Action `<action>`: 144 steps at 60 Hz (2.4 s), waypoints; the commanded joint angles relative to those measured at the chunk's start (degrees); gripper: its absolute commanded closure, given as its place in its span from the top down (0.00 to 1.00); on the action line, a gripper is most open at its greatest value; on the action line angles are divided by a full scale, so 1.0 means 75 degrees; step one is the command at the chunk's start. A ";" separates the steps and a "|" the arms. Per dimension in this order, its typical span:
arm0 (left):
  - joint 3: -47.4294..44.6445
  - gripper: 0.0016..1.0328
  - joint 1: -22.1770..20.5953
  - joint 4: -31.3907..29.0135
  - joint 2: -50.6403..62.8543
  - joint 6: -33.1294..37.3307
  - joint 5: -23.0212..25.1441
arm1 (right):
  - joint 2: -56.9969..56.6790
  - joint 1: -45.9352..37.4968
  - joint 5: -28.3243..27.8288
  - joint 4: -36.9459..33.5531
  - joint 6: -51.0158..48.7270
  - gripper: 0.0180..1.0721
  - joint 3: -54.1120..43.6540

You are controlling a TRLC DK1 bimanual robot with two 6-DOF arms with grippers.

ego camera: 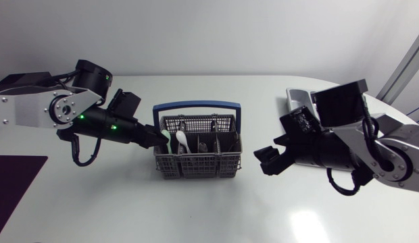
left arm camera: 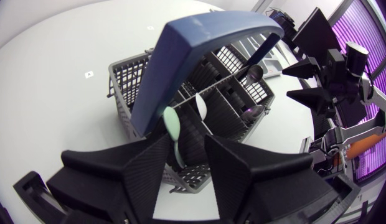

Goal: Unload the cutlery basket into the drawer organizer.

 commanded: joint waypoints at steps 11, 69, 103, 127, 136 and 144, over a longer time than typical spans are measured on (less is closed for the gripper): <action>-0.0013 0.41 -0.0401 0.0597 0.0153 -0.0415 -0.0612 | -0.0066 -0.0028 -0.0054 0.0028 -0.0085 0.83 -0.0195; -0.0165 0.41 -0.1127 0.1089 0.0024 -0.0638 -0.1573 | -0.0160 -0.0028 -0.0054 0.0157 -0.0074 0.83 -0.0488; -0.0001 0.34 -0.1362 0.1898 0.0598 -0.1072 -0.1562 | -0.0125 -0.0028 -0.0066 0.0204 -0.0097 0.83 -0.0523; 0.0104 0.15 -0.1502 0.2214 0.0915 -0.1200 -0.1573 | -0.0101 -0.0028 -0.0066 0.0228 -0.0121 0.84 -0.0547; 0.0022 0.05 -0.1526 0.2332 0.0844 -0.1200 -0.1573 | -0.0113 -0.0005 -0.0078 0.0239 -0.0144 0.84 -0.0582; -0.0212 0.04 -0.1561 0.2414 0.0458 -0.1189 -0.1562 | -0.0171 0.0007 -0.0066 0.0228 -0.0156 0.84 -0.0594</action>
